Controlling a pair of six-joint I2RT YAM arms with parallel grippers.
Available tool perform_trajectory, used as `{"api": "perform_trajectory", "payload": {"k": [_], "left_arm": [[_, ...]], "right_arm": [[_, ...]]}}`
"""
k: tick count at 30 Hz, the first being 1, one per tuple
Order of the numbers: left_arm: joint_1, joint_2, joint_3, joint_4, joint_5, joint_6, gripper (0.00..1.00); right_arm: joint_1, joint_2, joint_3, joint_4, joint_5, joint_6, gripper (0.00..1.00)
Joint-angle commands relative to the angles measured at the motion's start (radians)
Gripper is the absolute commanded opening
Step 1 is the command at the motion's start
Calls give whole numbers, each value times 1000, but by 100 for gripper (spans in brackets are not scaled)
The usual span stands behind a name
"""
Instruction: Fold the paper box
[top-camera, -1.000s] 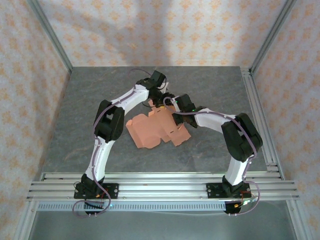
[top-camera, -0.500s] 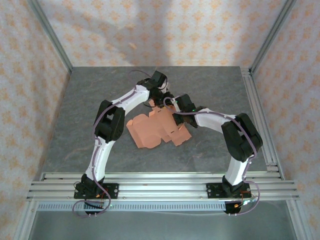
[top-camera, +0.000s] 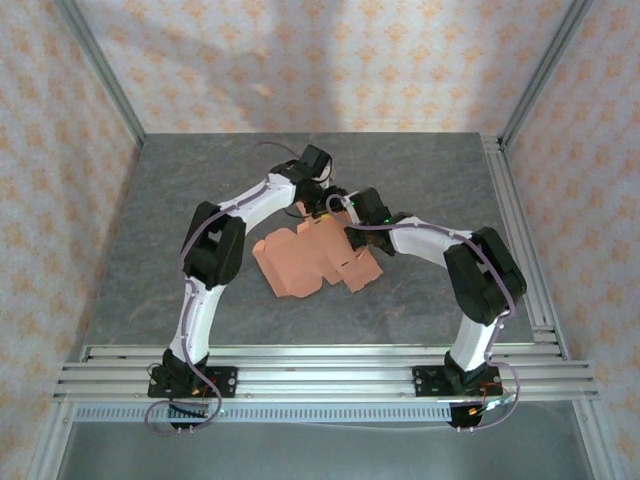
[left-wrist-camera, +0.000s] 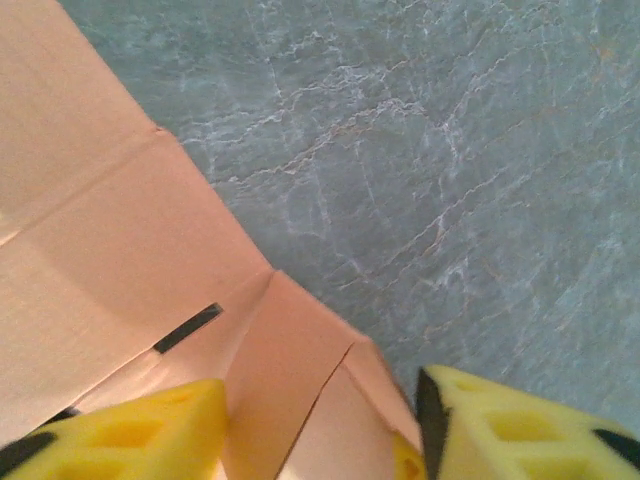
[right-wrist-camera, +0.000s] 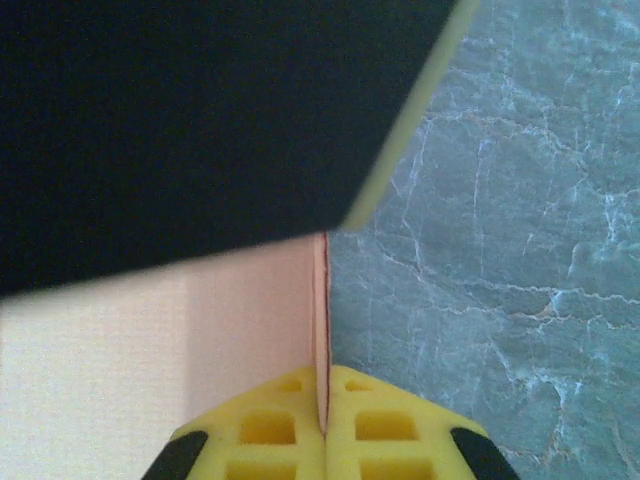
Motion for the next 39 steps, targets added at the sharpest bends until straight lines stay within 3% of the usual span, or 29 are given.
{"api": "perform_trajectory", "payload": {"k": [1,8,17,27,39], "left_arm": [[-6,-173,-71,101,-78,-8,65],[82,-392,-332,250,-170,-14,83],[214,-479,-522,339,-200,-33,100],[278,-491,-590,376,-199,-56,100],[339,-468,-625,412,-156,-66,100]], "right_arm": [[12,-20,1,-4,32,-7,0],[11,-14,7,-21,32,11,0],[11,-38,9,-36,77,-37,0],[17,-93,-45,57,106,-266,0],[80,-122,-47,85,315,-479,0]]}}
